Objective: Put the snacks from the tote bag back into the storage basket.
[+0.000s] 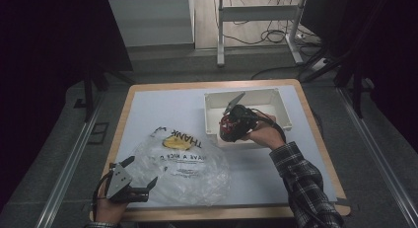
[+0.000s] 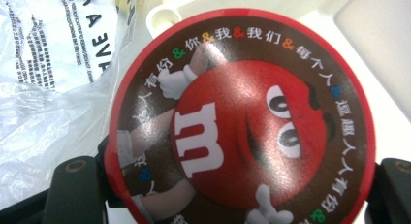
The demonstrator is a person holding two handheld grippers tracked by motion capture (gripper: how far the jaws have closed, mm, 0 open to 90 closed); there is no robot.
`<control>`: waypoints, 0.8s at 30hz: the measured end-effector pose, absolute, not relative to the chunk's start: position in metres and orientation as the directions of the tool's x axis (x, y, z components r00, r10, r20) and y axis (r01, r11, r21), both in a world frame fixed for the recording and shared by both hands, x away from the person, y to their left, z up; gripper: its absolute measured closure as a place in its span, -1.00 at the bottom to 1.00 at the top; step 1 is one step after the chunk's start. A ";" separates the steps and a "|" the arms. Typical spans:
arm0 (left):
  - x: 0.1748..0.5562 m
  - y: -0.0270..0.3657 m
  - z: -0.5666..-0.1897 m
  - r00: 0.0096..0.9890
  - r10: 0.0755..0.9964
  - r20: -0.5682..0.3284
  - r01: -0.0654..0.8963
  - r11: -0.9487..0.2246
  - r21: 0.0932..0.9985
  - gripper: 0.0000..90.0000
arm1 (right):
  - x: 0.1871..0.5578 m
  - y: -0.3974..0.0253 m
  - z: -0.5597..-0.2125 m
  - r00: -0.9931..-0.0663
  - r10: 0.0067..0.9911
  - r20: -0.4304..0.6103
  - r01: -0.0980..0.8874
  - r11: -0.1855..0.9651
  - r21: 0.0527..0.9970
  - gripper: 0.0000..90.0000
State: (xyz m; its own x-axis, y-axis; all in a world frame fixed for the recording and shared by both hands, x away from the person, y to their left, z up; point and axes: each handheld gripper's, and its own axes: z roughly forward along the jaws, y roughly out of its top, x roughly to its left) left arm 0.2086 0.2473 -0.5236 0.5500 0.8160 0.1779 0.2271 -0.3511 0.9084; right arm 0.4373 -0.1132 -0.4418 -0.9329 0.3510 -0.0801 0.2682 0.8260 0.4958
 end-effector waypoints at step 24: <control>0.208 0.248 -0.524 0.550 0.816 0.179 0.227 -0.351 0.908 -1.00 | 0.452 -0.103 -0.446 -0.939 0.334 -0.082 0.251 0.830 0.499 -0.43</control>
